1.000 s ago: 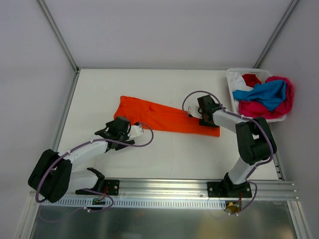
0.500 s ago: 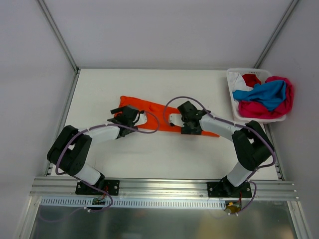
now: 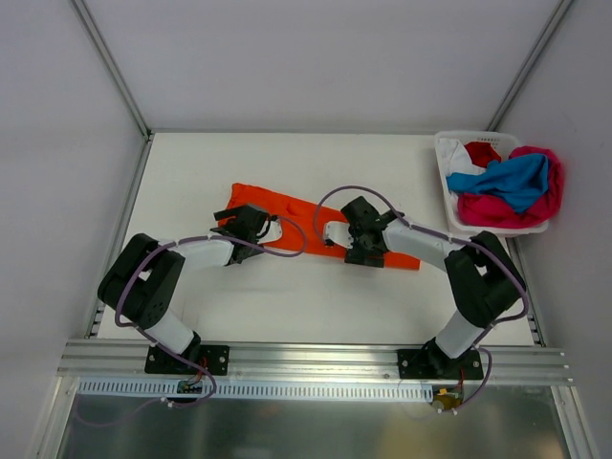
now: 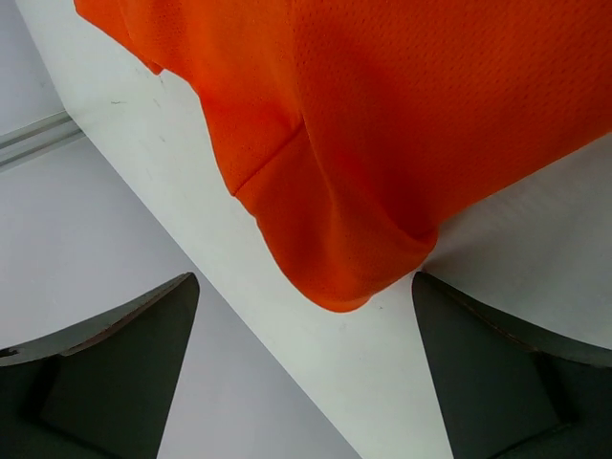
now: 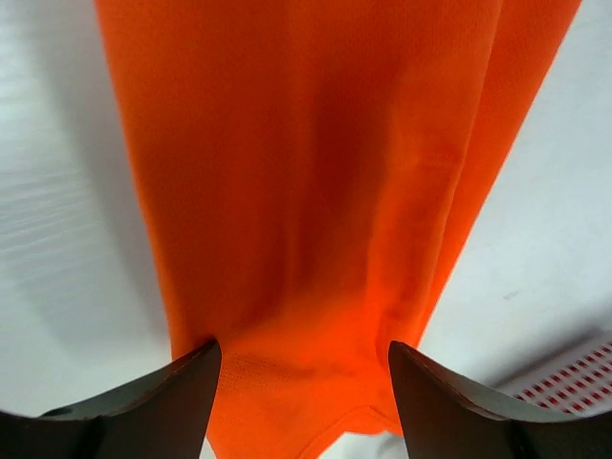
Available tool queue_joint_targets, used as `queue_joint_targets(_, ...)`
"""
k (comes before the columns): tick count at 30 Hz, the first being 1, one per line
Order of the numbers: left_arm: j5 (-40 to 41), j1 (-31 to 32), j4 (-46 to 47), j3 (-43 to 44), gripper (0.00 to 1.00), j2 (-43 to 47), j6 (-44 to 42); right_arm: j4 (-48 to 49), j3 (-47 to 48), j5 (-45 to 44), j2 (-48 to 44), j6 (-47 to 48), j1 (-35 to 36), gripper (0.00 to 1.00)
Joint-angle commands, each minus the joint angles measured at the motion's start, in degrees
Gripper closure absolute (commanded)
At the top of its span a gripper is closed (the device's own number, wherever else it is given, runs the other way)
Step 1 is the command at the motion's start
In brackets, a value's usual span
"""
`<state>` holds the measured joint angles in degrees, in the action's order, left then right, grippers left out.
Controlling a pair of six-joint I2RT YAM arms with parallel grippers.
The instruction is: Fold and stack the t-shirts
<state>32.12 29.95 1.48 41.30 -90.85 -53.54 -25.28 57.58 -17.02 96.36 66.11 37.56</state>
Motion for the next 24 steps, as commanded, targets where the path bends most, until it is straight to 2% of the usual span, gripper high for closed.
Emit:
queue_joint_targets(1,0.84,0.01,0.9,-0.34,0.04,0.32,-0.25,-7.84,2.62,11.8,-6.52,-5.01,-0.65,0.25)
queue_joint_targets(3,0.84,-0.07,0.9,-0.34,0.04,0.23,-0.25,-12.41,4.73,17.95,-8.37,-6.69,-0.82,0.25)
queue_joint_targets(5,1.02,-0.07,0.98,-0.25,0.04,-0.11,-0.34,-13.3,5.34,18.6,-8.64,-7.22,-0.65,0.26)
queue_joint_targets(14,0.58,-0.6,1.86,0.45,0.04,2.16,-0.6,-4.44,3.76,7.35,-6.89,-7.83,0.49,0.26)
queue_joint_targets(19,1.19,-2.09,6.16,0.54,0.04,0.94,-3.67,-0.92,3.86,-0.9,0.13,-5.64,3.13,0.27)
queue_joint_targets(24,1.8,-2.79,9.59,0.63,0.04,-3.01,-5.26,2.43,3.42,0.48,6.73,-3.79,3.83,0.27)
